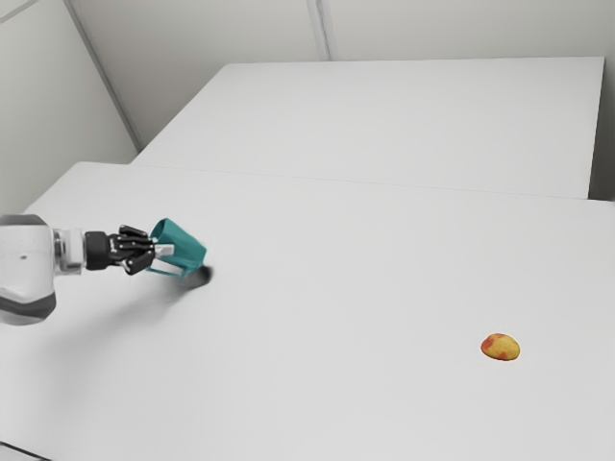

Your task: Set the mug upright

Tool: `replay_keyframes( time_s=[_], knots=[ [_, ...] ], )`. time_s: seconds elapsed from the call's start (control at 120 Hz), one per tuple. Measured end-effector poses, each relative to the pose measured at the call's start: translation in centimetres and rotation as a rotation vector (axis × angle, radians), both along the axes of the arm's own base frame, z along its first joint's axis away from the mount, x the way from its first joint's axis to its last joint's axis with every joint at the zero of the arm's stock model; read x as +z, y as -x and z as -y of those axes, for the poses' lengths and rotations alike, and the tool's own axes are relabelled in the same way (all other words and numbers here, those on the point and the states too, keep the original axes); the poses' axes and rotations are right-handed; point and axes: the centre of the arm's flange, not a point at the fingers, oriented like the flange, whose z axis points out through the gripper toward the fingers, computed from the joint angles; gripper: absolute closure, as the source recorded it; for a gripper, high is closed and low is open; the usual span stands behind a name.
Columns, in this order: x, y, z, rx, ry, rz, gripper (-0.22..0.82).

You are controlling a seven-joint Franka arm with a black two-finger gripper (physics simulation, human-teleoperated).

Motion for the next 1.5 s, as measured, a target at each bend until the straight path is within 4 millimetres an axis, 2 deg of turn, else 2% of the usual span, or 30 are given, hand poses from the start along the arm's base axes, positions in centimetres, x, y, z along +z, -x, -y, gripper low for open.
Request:
replay_keyframes(
  time_s=[0.167,0.333,0.583,0.883,1.042,1.142,1.275,1.375,1.5],
  knots=[
    [4.8,-1.1,3.6,-0.098,-0.138,-0.057,0.75],
    [7.1,-1.9,7.9,-0.233,-0.361,-0.284,0.76],
    [7.0,-2.8,10.2,-0.105,-0.425,-0.533,0.77],
    [6.9,-5.5,14.8,0.037,-0.445,-0.649,0.78],
    [6.5,-6.2,17.2,0.097,-0.465,-0.692,0.79],
    [7.7,-5.8,18.5,0.126,-0.515,-0.69,0.79],
    [8.1,-4.5,19.1,0.192,-0.569,-0.709,0.79],
    [7.1,-2.5,19.4,0.257,-0.581,-0.716,0.79],
    [6.1,-2.2,19.4,0.358,-0.553,-0.691,0.79]
  ],
)
